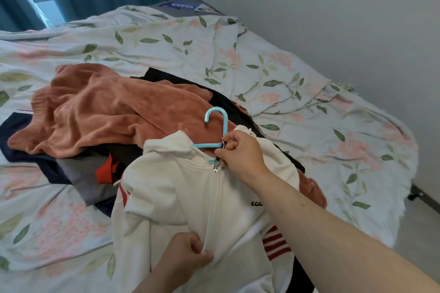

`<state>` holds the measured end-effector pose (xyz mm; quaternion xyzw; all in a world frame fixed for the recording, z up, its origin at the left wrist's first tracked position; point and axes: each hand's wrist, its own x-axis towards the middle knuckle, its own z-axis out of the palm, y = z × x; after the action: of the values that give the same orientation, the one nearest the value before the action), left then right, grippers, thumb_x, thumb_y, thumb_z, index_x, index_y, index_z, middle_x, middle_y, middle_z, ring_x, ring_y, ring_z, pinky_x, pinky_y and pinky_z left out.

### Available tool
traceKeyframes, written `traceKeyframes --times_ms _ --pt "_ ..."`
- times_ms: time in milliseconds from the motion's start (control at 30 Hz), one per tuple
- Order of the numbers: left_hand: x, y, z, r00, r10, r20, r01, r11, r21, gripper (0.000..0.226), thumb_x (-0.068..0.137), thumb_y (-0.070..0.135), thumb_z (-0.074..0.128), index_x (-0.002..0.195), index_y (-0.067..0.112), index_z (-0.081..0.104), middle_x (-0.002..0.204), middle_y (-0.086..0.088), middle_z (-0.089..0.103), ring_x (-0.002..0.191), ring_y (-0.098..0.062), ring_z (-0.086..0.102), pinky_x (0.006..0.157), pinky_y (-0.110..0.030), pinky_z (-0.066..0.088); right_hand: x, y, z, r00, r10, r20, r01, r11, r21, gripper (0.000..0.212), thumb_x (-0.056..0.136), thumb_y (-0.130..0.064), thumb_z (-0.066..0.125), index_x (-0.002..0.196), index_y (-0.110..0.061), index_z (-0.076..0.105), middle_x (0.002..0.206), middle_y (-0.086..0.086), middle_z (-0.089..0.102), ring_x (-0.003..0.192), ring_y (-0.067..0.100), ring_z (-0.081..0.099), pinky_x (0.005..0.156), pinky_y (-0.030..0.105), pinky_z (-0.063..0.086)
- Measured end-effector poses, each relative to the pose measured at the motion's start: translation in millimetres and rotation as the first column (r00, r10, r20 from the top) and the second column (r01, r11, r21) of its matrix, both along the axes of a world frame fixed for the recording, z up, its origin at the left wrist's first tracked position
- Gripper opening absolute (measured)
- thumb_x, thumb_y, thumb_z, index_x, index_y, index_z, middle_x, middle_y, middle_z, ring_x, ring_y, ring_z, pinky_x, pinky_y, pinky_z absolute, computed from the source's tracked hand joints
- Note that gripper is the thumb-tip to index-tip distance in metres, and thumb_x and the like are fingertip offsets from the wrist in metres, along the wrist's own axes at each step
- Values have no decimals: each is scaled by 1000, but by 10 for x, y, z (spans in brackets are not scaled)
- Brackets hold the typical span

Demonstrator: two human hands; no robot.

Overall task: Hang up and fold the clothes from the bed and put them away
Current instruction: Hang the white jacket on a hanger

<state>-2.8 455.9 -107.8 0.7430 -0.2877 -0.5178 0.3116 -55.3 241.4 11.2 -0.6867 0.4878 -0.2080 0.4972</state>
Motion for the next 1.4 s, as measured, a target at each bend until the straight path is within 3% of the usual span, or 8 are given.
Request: traceKeyframes --times_ms 200,300,400,467,633,800,1167,1400 --pt "119 -136 365 915 -359 182 334 930 154 36 61 50 78 54 25 53 65 8 57 63 0 55 60 -18 42 -139 -104 -27 995 -104 0 103 988 -113 5 89 -34 66 92 -34 62 75 -9 68 71 5 67 71 32 56" --pt "422 -393 749 857 -112 502 174 982 -78 27 76 49 74 67 27 61 65 8 58 65 -7 57 62 -27 46 -256 -408 42 962 -129 -239 18 909 -417 24 92 -32 61 115 -29 65 105 -12 62 105 10 60 92 30 47" --pt "864 -681 1012 615 295 731 73 902 -425 14 79 30 74 88 20 70 77 10 58 73 -13 54 67 -29 41 -320 -529 28 797 33 -603 -236 936 -260 40 93 -39 59 126 -17 59 122 3 61 116 26 55 90 36 44" --pt "1117 -846 1003 554 212 805 84 948 -308 32 80 28 74 107 11 69 100 -6 64 95 -29 57 83 -40 45 -384 -460 -3 829 143 -540 -248 961 -125 30 93 -36 62 117 -19 61 104 -6 60 101 20 57 77 29 37" --pt "1294 -968 957 605 -186 774 314 949 -17 56 78 56 58 124 24 66 115 1 64 109 -24 57 90 -36 45 -636 -241 62 909 235 -344 -213 972 101 23 81 -17 72 94 -33 62 89 -11 65 75 2 63 55 15 43" --pt "1124 -1065 1013 492 -411 767 528 842 113 43 86 49 66 123 28 64 114 7 58 109 -19 51 92 -32 43 -797 125 11 720 410 -560 -421 899 118 47 75 -28 78 114 -26 52 107 -10 61 93 10 59 73 25 49" --pt "626 -884 1287 793 -471 385 507 862 10 27 80 48 64 72 22 69 77 -1 67 72 -16 63 70 -39 52 -1234 243 300 897 378 -228 -359 925 122 13 76 -1 68 82 -13 69 87 4 72 73 3 59 67 25 48" --pt "144 -996 1875 728 -463 505 531 847 12 28 79 45 77 66 23 65 66 6 63 59 -9 55 57 -29 43 -1721 275 804 946 295 -135 -296 955 13 27 74 -9 76 82 -35 74 87 -18 73 80 -4 65 67 12 48"
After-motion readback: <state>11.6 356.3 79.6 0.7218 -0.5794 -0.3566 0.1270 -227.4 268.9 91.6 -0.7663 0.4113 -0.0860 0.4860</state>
